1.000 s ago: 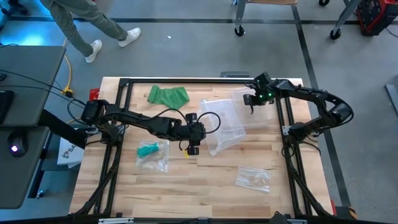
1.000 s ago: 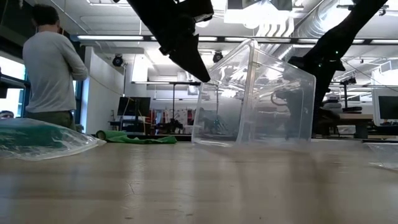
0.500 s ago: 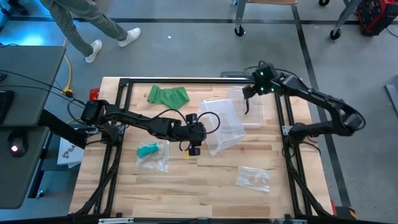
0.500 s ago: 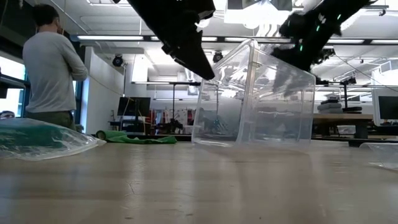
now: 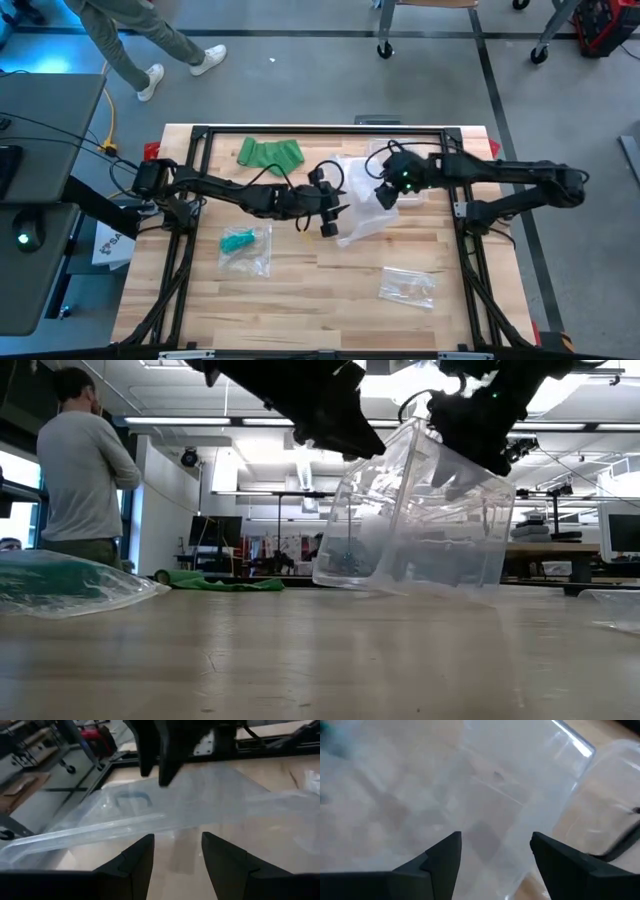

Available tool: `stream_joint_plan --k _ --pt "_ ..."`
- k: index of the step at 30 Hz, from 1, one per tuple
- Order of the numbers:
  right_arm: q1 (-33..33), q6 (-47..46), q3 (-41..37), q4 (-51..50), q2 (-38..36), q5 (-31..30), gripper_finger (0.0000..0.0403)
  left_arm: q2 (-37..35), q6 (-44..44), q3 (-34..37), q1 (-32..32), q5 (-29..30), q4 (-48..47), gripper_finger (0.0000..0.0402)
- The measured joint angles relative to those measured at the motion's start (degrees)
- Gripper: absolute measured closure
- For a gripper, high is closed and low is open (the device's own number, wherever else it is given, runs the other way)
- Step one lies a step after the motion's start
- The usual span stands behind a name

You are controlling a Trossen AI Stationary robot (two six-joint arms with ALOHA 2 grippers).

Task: Roll bandage
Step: Move the transparent bin to the center of the table

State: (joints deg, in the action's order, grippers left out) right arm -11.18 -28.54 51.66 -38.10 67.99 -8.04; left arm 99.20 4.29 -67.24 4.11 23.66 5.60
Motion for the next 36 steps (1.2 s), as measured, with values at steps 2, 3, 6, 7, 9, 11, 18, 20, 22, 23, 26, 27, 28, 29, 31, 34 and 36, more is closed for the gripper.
stream_joint_plan --k 2,3,6,7,9,11,18,20,22,23,26,27,28,29,31,34,36 --pt "1.1 -1.16 0.18 -0.08 1.68 -2.38 0.0169 0.0 0.84 0.04 -0.03 0.22 1.15 0.0239" --pt "1.5 -1.67 0.2 0.01 2.5 -2.68 0.0169 0.0 1.2 0.04 -0.03 0.17 2.3 0.0239" --pt "2.42 -2.32 0.19 1.56 4.62 -2.39 0.0169 0.0 2.48 -0.03 -0.03 0.08 6.25 0.0239" --pt "2.79 -2.22 0.07 1.86 5.38 -0.81 0.0169 0.0 2.92 -0.4 -0.01 -0.17 7.01 0.0239" --pt "3.41 -2.43 -0.42 2.24 6.79 1.52 0.0169 0.0 3.69 -1.26 -0.01 -0.17 7.27 0.0239" --pt "4.02 -2.78 -0.02 4.58 7.02 2.37 0.0169 0.0 4.31 -1.77 -0.07 -0.17 7.36 0.0239" --pt "6.78 -6.49 -0.04 1.87 7.46 -3.15 0.0169 -0.33 4.96 -2.66 -0.19 -0.17 5.62 0.0239" --pt "8.03 -7.09 -0.11 -0.76 7.02 -5.95 0.0169 -1.72 4.78 -3.06 0.71 -0.32 3.63 0.0239" --pt "9.69 -7.67 -0.11 -2.26 6.17 -8.92 0.0169 -4.26 4.15 -5.29 2.42 -0.28 -2.34 0.024" --pt "10.68 -7.68 -0.11 -2.73 5.67 -10.03 0.0169 -5.84 3.64 -6.85 3.41 0.19 -6.75 0.0241" --pt "14.27 -7.54 -0.09 -2.56 5.46 -11.82 0.0169 -9.88 0.0 -11.79 6.87 1.53 -22.73 0.0247" --pt "15.66 -7.49 -0.09 -1.64 5.46 -12.45 0.0169 -10.86 -2.17 -13.21 8.06 1.63 -28.45 0.0251" --pt "17.02 -7.26 -0.09 -0.51 5.46 -13.19 0.0169 -11.87 -4.83 -14.5 9.37 1.78 -33.77 0.0254" --pt "18.49 -6.91 -0.09 0.7 5.43 -13.77 0.0169 -12.85 -7.72 -15.65 10.74 1.88 -38.91 0.0258" --pt "21.4 -6.02 -0.09 3.88 5.46 -14.64 0.0169 -14.53 -14.97 -17.81 13.38 2.68 -49.67 0.0266" --pt "25.83 -4.45 -0.09 9.89 5.46 -17.95 0.0169 -16.44 -30.26 -20.23 17.28 3.86 -66.25 0.0278" --pt "28.13 -2.53 -0.09 13.87 5.46 -19.87 0.0169 -17.24 -42.11 -21.38 19.23 3.63 -77.0 0.0287"
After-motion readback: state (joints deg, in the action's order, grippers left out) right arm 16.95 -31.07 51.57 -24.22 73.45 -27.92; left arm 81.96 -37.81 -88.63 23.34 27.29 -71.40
